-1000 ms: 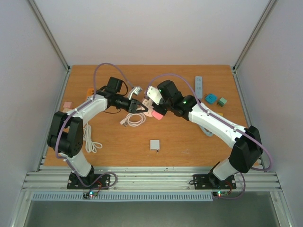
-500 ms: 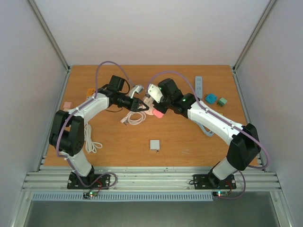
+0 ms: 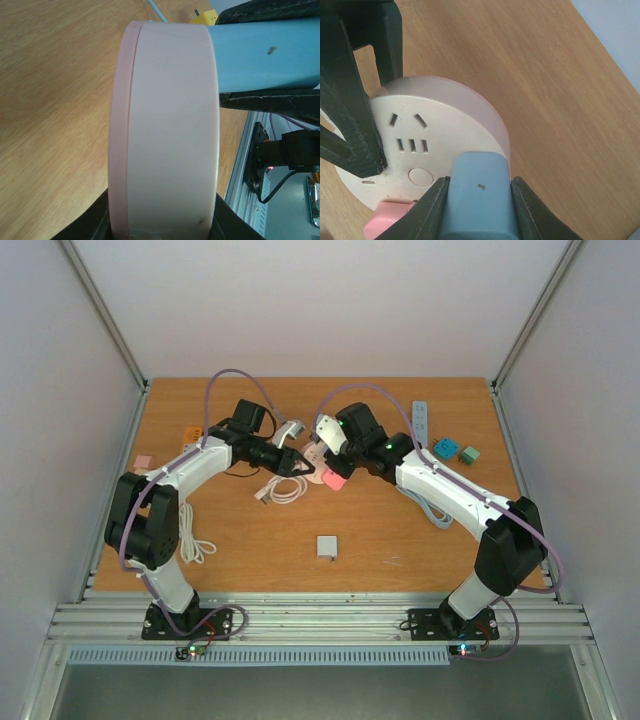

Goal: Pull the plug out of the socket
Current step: Remove the plug from the socket.

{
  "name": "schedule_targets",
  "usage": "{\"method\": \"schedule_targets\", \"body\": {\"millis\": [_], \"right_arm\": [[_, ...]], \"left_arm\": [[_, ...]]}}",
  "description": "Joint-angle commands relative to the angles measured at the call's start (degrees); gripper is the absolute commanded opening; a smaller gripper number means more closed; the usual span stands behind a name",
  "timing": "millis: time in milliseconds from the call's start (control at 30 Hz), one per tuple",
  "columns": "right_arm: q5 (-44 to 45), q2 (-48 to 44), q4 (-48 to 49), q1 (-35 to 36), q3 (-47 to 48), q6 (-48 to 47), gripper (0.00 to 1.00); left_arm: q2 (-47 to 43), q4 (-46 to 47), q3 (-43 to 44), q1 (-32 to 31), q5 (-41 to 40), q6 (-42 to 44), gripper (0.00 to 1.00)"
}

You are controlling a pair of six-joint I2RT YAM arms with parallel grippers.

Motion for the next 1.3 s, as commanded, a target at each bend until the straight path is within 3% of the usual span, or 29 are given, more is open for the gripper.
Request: {"method": "schedule_targets", "body": {"millis": [0, 233, 400, 667, 800, 933, 1100, 1267], "right_arm": [[-0.7, 0.0, -3.2, -1.4, 1.6, 1.4, 0.01], [5.7, -0.5, 0.7, 0.0, -0.6, -2.0, 0.01], [9.8, -1.3, 3.4, 0.0, -1.8, -0.3, 0.01], [9.1, -1.6, 4.3, 0.0, -2.4, 0.6, 0.01], [-0.2, -2.7, 2.8, 0.0, -2.9, -0.2, 0.01], [1.7, -3.0, 3.7, -0.1, -3.3, -0.4, 0.01], [6.7, -4.0, 6.2, 0.0, -4.4, -1.1, 0.01], [6.2, -3.3, 3.9, 0.0, -2.8, -0.2, 0.01]], "left_arm": [[-0.1, 0.8, 1.4, 0.8, -4.3, 1.0, 0.00], [2.1, -0.8, 2.9, 0.9, 3.0, 0.5, 0.01], [2.1, -0.7, 2.9, 0.9, -5.1, -0.7, 0.00], [2.1, -0.7, 2.9, 0.8, -10.5, -2.7, 0.01], [2.1, 0.4, 2.3, 1.0, -2.0, -2.1, 0.00], [2.4, 0.4, 2.7, 1.1, 1.6, -2.8, 0.01], [2.7, 0.1, 2.9, 1.5, -2.3, -3.8, 0.00], [2.3, -1.6, 3.2, 1.0, -14.0, -2.0, 0.01]]}}
